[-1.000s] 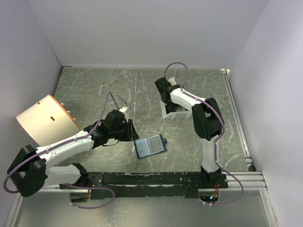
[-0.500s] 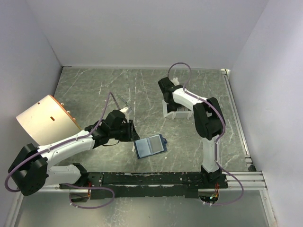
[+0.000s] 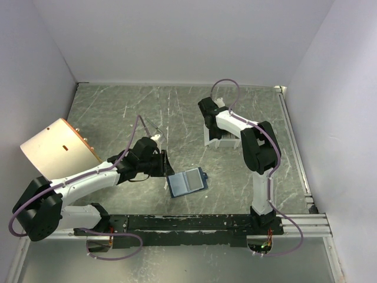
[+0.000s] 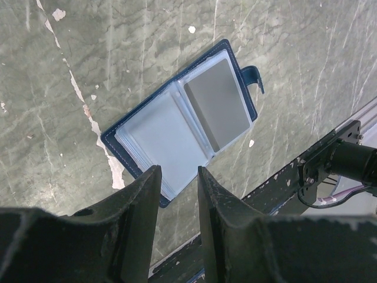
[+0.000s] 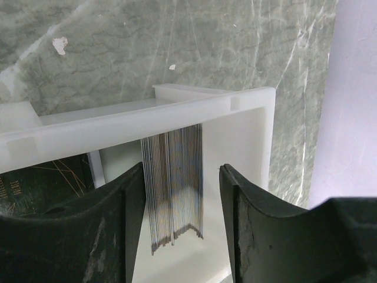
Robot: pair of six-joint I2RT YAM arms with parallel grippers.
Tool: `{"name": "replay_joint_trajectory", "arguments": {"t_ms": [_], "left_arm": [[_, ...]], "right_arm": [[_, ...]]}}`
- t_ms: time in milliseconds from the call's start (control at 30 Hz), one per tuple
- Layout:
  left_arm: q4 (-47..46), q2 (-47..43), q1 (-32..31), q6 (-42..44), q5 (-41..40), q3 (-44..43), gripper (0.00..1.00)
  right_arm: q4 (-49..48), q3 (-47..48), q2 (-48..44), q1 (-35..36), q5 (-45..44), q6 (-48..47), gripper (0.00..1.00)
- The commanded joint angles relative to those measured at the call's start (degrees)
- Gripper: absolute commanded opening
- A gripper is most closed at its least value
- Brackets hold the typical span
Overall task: Put the credit cards into the card holder
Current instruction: Pick up the credit card from the storage box.
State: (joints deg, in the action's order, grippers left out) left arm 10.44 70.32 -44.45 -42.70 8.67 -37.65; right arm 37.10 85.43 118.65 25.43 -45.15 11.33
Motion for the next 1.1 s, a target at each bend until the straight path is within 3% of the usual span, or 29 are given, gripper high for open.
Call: {"name": "replay_joint_trajectory", "arguments": {"t_ms": [0, 200, 633, 1067], "left_arm": [[-2.0, 0.0, 0.1, -0.5, 1.6, -1.0, 0.43], [-2.7, -0.1, 0.1, -1.2, 2.0, -0.4, 0.43], [-3.0, -0.1, 0.1, -1.4, 2.7, -0.5, 0.43], [-4.2, -0.1, 0.1, -2.2, 3.3, 0.2, 0.43]], "right_arm": [[-0.5, -0.5, -2.6, -1.0, -3.4, 0.7, 0.53], [-0.1, -0.6, -2.6, -1.7, -3.7, 1.0, 0.55], [-0.1, -1.0, -4.4, -2.2, -4.2, 0.9, 0.40], [-1.9, -2.1, -3.7, -3.5, 1.4, 0.3, 0.25]]}}
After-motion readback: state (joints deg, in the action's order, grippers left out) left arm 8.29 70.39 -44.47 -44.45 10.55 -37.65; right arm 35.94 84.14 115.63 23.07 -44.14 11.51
